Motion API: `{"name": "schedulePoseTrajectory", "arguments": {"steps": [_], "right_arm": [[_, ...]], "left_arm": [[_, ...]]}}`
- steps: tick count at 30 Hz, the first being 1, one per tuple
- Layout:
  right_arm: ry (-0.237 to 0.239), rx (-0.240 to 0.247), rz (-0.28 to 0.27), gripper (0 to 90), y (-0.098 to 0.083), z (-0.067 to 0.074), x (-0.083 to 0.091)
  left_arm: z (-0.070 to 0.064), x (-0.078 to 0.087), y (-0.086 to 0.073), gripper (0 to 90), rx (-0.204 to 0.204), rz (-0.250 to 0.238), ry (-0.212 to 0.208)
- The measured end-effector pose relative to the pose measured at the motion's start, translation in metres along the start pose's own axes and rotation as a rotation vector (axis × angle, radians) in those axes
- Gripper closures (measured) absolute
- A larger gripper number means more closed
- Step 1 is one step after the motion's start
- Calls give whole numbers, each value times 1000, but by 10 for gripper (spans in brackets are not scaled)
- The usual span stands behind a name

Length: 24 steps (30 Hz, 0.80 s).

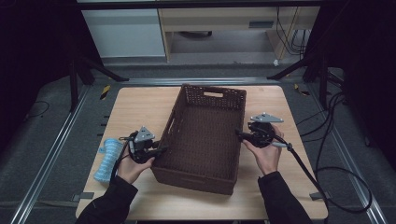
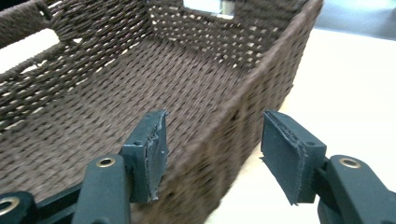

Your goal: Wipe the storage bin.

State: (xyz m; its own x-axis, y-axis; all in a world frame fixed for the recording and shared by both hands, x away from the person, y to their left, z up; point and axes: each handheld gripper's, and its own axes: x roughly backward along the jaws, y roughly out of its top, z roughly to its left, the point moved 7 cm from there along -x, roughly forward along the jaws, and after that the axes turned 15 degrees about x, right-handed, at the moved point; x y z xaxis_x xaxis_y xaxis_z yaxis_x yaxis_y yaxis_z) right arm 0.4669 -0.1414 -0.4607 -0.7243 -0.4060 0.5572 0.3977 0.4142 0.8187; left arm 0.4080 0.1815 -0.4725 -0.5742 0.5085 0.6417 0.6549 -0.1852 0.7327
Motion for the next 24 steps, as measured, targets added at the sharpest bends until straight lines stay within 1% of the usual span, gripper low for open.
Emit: {"name": "schedulePoseTrajectory", "arguments": {"steps": [1, 3, 6, 9, 11, 12, 15, 16, 18, 19, 20, 21, 24], "right_arm": [[7, 4, 2, 412, -1, 3, -2], [11, 5, 5, 412, -2, 4, -3], [22, 10, 9, 419, -3, 8, -6], [29, 15, 24, 447, -6, 10, -9], [30, 19, 30, 464, -8, 12, -12], [38, 9, 21, 474, -8, 13, -13], [32, 14, 16, 499, -8, 13, -14], [27, 15, 12, 522, -8, 13, -14], [22, 17, 11, 531, -7, 13, -14], [20, 19, 10, 560, -7, 13, -15], [17, 24, 8, 565, -7, 13, -15], [20, 23, 5, 567, -7, 13, -15], [31, 23, -4, 575, -6, 13, -17]], "left_arm": [[-2, 1, -1, 660, -3, 6, 0], [-5, 2, -3, 661, -14, 10, 6], [-7, 3, -3, 645, -17, 12, 9], [-6, 4, 1, 586, -15, 10, 5], [-4, 6, 7, 532, -24, -34, 12], [-3, 7, 10, 515, -21, -40, 14], [2, 11, 20, 497, -15, -78, 23], [4, 11, 23, 490, -8, -86, 22], [8, 11, 27, 489, -1, -93, 27], [9, 10, 28, 489, 0, -93, 31], [11, 9, 29, 489, 5, -95, 31], [11, 7, 29, 489, 10, -94, 31], [13, 2, 29, 489, 8, -81, 34]]}}
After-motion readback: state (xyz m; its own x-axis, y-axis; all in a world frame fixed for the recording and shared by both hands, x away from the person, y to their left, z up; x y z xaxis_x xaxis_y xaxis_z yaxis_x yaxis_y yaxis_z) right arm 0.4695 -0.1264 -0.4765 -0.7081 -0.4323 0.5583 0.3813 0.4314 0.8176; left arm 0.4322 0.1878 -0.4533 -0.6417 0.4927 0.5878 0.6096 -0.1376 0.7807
